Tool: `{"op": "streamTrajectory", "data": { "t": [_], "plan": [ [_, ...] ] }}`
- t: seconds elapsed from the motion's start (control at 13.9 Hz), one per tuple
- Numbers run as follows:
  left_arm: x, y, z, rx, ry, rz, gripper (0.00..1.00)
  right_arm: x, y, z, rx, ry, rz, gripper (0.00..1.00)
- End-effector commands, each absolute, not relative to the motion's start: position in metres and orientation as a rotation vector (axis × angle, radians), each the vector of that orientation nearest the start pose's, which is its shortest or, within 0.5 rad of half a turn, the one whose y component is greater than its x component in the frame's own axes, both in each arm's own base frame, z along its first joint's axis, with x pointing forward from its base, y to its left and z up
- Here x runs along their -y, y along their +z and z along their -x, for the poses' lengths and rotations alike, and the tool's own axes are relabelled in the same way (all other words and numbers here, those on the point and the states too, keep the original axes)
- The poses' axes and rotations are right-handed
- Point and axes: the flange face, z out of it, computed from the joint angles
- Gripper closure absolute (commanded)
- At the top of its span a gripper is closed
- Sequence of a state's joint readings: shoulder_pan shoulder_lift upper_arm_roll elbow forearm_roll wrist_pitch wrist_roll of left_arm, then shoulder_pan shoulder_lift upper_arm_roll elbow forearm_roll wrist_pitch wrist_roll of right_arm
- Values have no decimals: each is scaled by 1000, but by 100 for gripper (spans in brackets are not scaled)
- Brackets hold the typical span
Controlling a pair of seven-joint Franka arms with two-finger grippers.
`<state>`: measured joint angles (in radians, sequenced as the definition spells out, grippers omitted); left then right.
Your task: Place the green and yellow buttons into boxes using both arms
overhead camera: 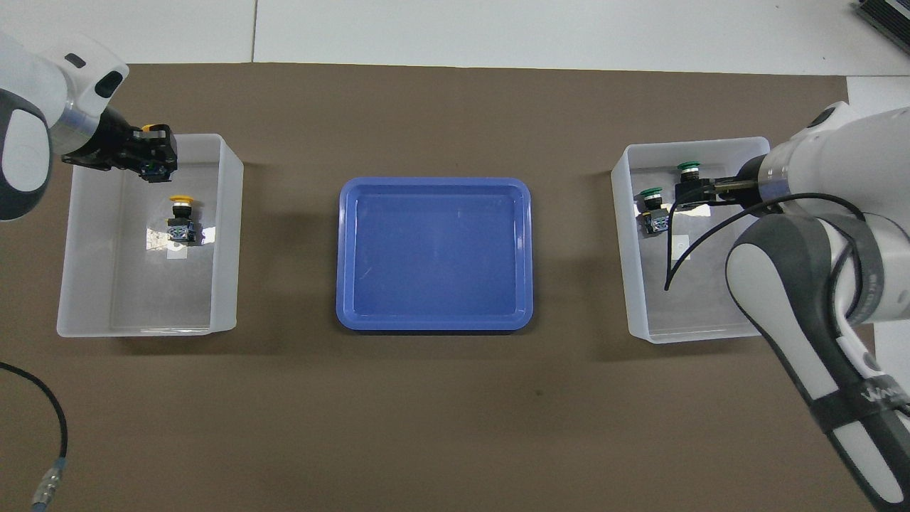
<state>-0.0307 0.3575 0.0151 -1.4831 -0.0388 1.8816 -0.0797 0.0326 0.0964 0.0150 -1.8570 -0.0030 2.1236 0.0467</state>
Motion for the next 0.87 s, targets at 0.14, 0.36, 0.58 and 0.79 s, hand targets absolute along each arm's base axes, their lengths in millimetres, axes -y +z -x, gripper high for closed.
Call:
{"op": "streamTrajectory", "data": {
  "t": [0.14, 0.36, 0.58, 0.79],
  "plan": [
    [-16, 443, -637, 112, -17, 3135, 100, -4, 537, -579, -88, -219, 3107, 0],
    [-47, 406, -610, 93, -82, 3119, 100, 17, 566, -564, -141, -198, 3108, 0],
    [-57, 378, -596, 109, -127, 3115, 100, 20, 596, -561, -151, -141, 3110, 0],
    [-64, 359, -593, 128, -179, 3110, 100, 21, 613, -560, -151, -103, 3111, 0]
  ]
}}
